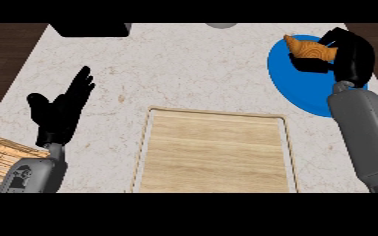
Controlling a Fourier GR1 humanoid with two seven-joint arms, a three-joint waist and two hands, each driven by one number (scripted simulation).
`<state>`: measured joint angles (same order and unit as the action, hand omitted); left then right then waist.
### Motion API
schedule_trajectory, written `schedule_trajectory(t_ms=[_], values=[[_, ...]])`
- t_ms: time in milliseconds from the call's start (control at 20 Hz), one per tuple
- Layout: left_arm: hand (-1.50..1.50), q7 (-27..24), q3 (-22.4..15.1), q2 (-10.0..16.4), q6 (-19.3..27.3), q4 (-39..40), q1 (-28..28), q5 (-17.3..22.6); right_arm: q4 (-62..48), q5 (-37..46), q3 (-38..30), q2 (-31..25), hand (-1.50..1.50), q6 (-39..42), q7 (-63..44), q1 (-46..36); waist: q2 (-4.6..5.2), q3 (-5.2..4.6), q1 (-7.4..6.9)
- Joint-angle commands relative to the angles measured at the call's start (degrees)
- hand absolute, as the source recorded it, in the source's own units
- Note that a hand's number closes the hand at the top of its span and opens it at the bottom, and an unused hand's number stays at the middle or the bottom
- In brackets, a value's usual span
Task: Pick the croissant from the tray and place it in the plate
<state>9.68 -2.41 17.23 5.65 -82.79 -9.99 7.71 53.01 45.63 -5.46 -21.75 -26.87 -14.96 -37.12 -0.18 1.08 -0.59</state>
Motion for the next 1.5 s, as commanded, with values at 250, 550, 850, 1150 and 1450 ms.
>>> schedule_trajectory(t_ms=[250,550,850,1150,1450], values=[[0.0,-0.59,-0.02,-1.0,-0.39,1.38,0.74,-1.08,-14.63,-11.29,-7.65,-2.86,1.5,11.02,9.8,-1.13,0.58,-0.99,-0.27],[0.0,0.43,3.82,1.23,-3.89,2.93,-1.97,1.46,-24.39,-11.29,-8.97,-5.35,-1.5,10.4,23.84,-5.7,0.75,-0.99,-0.88],[0.0,0.44,2.13,-1.53,-1.07,2.87,-1.72,-1.18,-19.89,-18.51,-14.19,-3.18,-1.5,6.45,40.61,-4.1,0.6,-0.94,-0.03],[0.0,0.71,3.53,-1.07,-1.39,2.57,-1.05,-1.24,-11.28,-28.51,-18.17,-0.19,-1.5,15.54,39.32,-3.46,-0.03,-1.1,1.34],[0.0,0.3,1.46,-2.46,-1.47,-1.87,3.98,-2.47,-14.13,-37.58,-22.79,-2.9,-1.5,29.1,29.68,-5.47,0.12,-1.07,0.38]])
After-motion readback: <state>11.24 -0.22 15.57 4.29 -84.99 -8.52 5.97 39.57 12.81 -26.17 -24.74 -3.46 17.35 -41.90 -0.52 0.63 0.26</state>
